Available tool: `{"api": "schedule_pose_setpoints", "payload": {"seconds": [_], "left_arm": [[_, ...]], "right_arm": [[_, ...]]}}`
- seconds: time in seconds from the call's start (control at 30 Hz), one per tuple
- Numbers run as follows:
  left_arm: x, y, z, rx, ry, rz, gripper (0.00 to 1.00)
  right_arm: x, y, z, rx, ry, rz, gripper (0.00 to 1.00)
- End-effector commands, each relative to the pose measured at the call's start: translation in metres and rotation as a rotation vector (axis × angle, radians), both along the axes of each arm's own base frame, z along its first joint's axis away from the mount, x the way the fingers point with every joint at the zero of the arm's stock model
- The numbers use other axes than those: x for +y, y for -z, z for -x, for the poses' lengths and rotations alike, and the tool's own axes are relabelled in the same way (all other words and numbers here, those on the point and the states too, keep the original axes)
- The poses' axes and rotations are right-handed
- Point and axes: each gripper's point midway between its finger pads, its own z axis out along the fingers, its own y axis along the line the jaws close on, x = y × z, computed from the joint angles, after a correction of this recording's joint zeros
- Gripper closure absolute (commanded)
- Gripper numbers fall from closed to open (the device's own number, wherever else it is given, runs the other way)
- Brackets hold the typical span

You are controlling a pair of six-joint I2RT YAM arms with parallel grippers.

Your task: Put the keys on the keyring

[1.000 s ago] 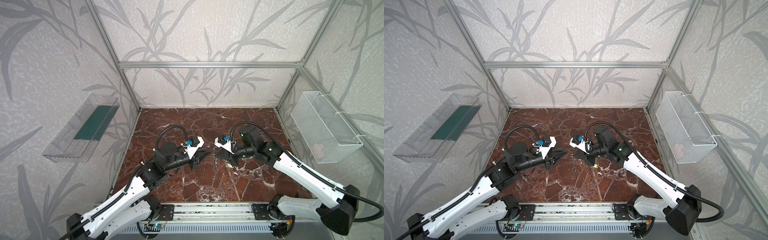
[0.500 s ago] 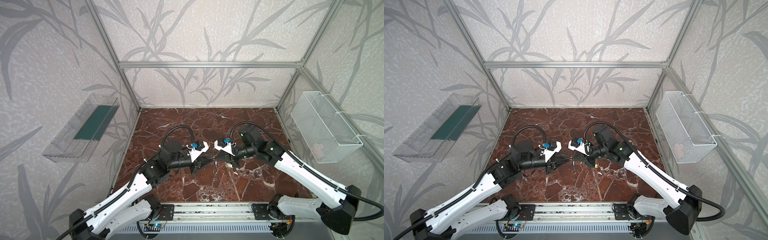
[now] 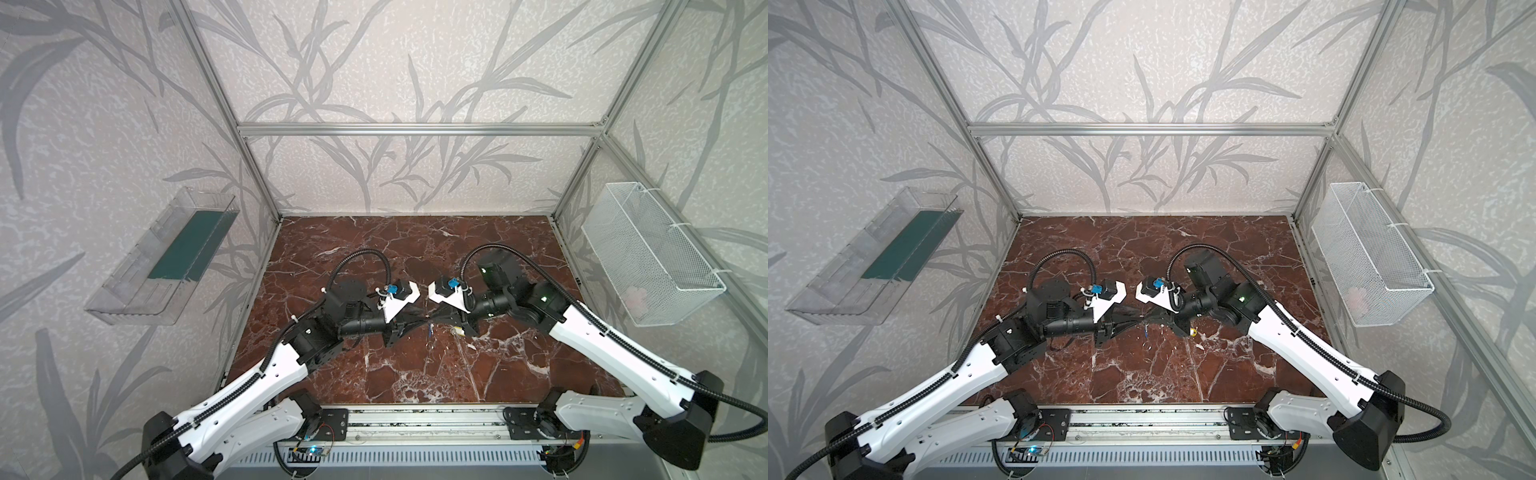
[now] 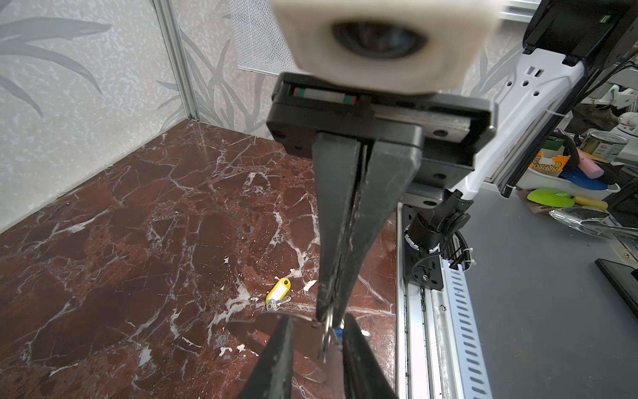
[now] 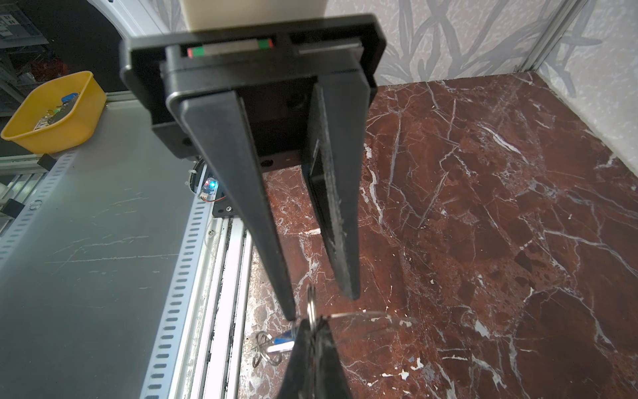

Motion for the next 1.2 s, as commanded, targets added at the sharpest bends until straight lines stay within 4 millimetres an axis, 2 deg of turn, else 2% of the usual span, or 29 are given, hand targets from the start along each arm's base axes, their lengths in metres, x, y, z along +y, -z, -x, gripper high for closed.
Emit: {"api": "schedule_pose_setpoints", "payload": {"seconds": [0.0, 0.23, 0.43, 0.7, 1.17], "left_arm": [[-0.004, -0.024, 0.000, -0.056, 0.014, 0.046, 0.73], [-0.007, -0.021, -0.002, -0.039, 0.021, 0.043, 0.76], [-0.009, -0.019, -0.001, -0.028, 0.032, 0.042, 0.84], [-0.007, -0.010, -0.003, -0.004, 0.009, 0.025, 0.84], [-0.007, -0.014, -0.007, -0.023, -0.008, 0.047, 0.87]], "right_arm": [[0.000, -0.014, 0.009, -0.019, -0.032, -0.037, 1.00], [0.000, -0.016, 0.009, -0.025, -0.034, -0.045, 1.00], [-0.001, -0.019, 0.010, -0.035, -0.035, -0.056, 1.00], [-0.003, -0.025, 0.013, -0.062, -0.030, -0.085, 1.00], [-0.002, -0.026, 0.016, -0.043, -0.049, -0.094, 1.00]]}}
